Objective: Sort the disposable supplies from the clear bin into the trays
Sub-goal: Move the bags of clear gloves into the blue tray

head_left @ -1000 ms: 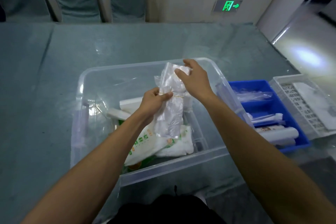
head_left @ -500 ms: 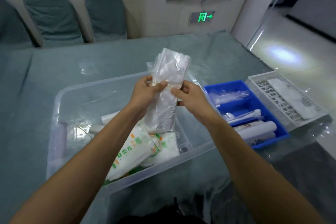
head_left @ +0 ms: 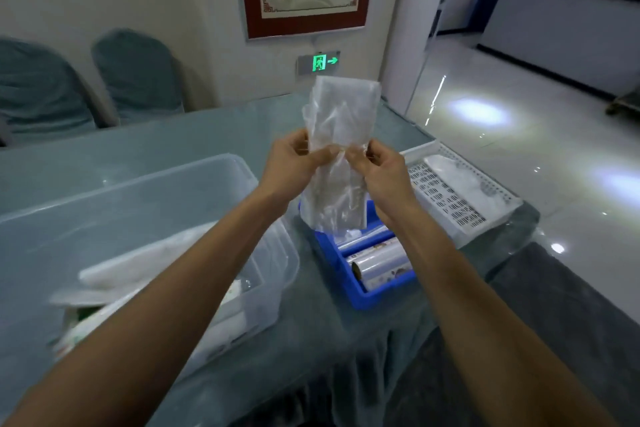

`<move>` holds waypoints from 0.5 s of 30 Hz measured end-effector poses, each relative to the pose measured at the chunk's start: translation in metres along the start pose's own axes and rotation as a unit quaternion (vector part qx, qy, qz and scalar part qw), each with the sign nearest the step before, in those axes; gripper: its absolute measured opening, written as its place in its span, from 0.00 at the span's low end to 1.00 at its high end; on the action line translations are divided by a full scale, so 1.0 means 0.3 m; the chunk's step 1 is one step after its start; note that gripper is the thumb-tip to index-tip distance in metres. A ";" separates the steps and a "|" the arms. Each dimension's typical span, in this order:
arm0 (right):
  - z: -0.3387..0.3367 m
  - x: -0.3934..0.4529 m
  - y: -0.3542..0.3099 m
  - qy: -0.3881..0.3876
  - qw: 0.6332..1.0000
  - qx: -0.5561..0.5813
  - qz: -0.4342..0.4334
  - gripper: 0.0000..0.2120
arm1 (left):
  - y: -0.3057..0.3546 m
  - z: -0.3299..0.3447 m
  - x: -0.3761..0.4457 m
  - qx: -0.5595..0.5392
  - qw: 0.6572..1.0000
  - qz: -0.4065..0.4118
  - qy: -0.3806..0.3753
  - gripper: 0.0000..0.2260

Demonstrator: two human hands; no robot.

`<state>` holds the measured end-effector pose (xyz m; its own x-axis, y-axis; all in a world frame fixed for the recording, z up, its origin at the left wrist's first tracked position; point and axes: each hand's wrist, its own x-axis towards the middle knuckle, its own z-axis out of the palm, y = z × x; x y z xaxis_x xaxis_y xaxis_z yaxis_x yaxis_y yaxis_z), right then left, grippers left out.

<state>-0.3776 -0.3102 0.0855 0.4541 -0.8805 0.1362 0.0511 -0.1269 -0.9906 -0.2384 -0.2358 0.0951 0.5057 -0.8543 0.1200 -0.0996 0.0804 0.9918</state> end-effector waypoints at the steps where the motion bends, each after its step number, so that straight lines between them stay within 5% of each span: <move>1: -0.064 -0.003 0.009 0.007 1.000 -0.003 0.000 0.05 | -0.007 0.069 0.001 0.007 1.000 0.002 -0.006 0.11; 9: -0.516 -0.030 0.147 0.035 0.998 -0.032 0.047 0.08 | -0.156 0.528 0.027 -0.030 0.996 -0.051 -0.061 0.08; 15: -0.677 -0.036 0.292 0.029 0.992 -0.090 0.082 0.10 | -0.308 0.684 0.019 -0.086 0.983 -0.154 -0.052 0.19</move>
<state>-0.5586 -0.4046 -0.0003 0.3908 -0.9203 -0.0204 -0.1806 -0.0549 -0.9820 -0.4020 -0.3535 -0.0049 0.3975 -0.8990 -0.1838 0.1947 -0.1132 0.9743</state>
